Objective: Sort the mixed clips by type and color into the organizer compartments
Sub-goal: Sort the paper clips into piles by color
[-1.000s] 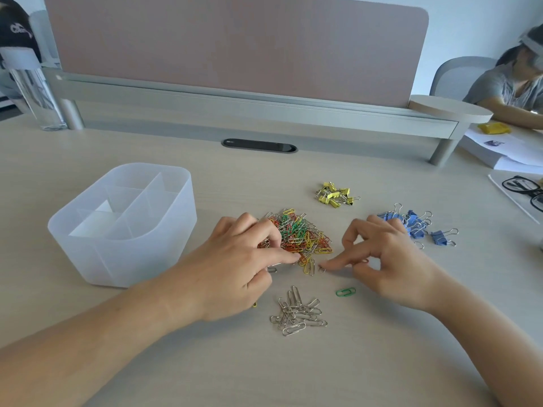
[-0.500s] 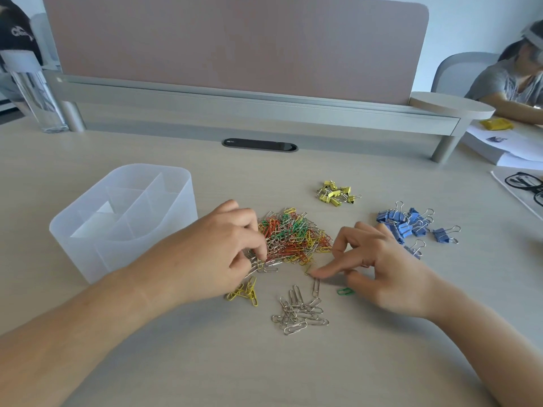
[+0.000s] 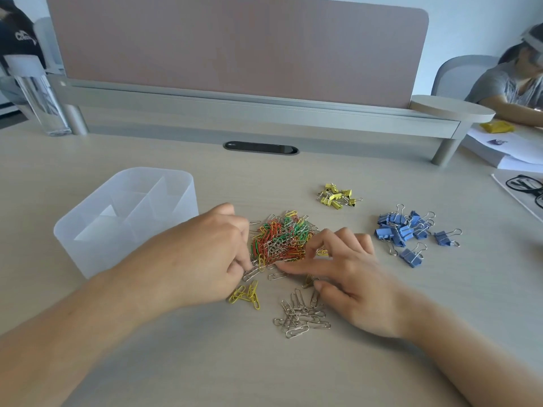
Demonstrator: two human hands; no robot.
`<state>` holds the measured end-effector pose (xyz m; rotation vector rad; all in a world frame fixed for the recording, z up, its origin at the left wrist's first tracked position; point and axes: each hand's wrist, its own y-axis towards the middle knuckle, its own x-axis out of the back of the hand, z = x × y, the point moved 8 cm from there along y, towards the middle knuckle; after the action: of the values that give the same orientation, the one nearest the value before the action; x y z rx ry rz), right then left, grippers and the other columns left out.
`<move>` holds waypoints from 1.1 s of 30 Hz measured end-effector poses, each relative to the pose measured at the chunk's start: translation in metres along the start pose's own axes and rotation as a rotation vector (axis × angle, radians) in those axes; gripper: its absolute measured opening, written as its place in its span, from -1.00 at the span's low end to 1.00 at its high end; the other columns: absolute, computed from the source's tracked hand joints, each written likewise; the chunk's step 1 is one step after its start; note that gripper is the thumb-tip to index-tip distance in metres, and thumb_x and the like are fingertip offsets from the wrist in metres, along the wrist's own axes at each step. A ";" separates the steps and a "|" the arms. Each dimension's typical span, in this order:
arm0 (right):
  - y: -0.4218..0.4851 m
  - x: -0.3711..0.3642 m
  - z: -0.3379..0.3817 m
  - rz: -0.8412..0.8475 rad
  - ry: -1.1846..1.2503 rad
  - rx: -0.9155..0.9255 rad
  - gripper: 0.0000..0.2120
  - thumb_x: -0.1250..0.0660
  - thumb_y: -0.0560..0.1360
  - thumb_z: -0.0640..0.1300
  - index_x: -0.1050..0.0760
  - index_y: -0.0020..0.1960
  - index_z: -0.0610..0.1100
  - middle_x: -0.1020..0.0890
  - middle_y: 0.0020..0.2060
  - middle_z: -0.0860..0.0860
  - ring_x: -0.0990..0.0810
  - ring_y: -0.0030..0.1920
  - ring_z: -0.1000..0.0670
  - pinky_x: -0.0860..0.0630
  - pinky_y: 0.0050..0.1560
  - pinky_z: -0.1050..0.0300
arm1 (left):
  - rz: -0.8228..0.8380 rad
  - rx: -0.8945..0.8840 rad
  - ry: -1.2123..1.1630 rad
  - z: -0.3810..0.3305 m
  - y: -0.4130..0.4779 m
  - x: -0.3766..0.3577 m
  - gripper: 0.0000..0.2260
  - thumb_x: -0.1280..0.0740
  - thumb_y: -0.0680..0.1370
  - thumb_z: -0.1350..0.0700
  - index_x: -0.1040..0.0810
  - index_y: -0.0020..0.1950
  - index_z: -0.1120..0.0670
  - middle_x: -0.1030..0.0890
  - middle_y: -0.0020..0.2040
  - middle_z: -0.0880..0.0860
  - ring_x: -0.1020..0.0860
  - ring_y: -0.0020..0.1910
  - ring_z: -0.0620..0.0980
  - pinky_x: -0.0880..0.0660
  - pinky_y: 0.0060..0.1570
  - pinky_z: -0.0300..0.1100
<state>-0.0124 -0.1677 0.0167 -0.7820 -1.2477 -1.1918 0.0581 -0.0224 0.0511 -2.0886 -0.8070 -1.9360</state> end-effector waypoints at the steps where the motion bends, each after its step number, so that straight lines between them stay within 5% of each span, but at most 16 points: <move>1: 0.001 -0.001 0.001 0.010 -0.014 0.001 -0.50 -0.01 0.50 0.01 -0.32 0.37 0.38 -0.29 0.06 0.24 -0.23 0.08 0.15 -0.08 0.17 0.20 | 0.037 0.012 -0.008 0.001 -0.001 -0.002 -0.56 -0.08 0.36 0.13 -0.72 -0.06 -0.10 -0.40 -0.27 -0.18 -0.31 -0.05 -0.26 -0.42 -0.21 -0.31; 9: 0.002 -0.002 0.003 0.010 -0.066 -0.001 -0.50 0.01 0.50 0.02 -0.31 0.37 0.38 -0.30 0.08 0.20 -0.23 0.09 0.11 -0.10 0.15 0.12 | 0.186 -0.005 -0.051 -0.009 -0.001 -0.014 -0.46 -0.18 0.44 0.24 -0.56 0.22 -0.32 -0.37 -0.16 -0.13 -0.27 0.00 -0.26 -0.29 -0.25 -0.39; 16: 0.000 0.011 -0.004 -0.080 -0.015 -0.002 -0.48 -0.02 0.45 -0.05 -0.45 0.25 0.40 -0.32 0.01 0.22 -0.24 0.02 0.15 -0.08 0.10 0.23 | 0.092 0.099 -0.016 0.008 0.001 -0.005 -0.56 -0.16 0.47 0.23 -0.64 0.21 -0.11 -0.38 -0.24 -0.21 -0.29 -0.03 -0.32 -0.41 -0.04 -0.26; 24: 0.003 -0.002 0.010 0.033 -0.082 0.033 -0.50 -0.01 0.51 0.03 -0.26 0.39 0.41 -0.29 0.08 0.19 -0.24 0.09 0.09 -0.14 0.17 0.07 | 0.188 0.083 0.024 0.003 -0.001 -0.014 -0.55 -0.15 0.49 0.22 -0.60 0.24 -0.16 -0.40 -0.19 -0.16 -0.25 -0.06 -0.15 -0.42 -0.02 -0.19; 33: -0.002 0.016 -0.019 -0.177 -0.047 -0.013 -0.67 -0.18 0.45 0.03 -0.58 0.09 0.34 -0.37 -0.05 0.26 -0.27 -0.05 0.19 -0.10 0.09 0.22 | 0.185 -0.036 -0.048 -0.017 -0.001 -0.023 -0.47 -0.14 0.48 0.18 -0.46 0.34 -0.29 -0.32 -0.17 -0.18 -0.23 -0.01 -0.35 -0.36 -0.14 -0.29</move>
<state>-0.0100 -0.1901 0.0283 -0.7239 -1.3716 -1.3317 0.0429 -0.0356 0.0312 -2.1536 -0.5689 -1.8233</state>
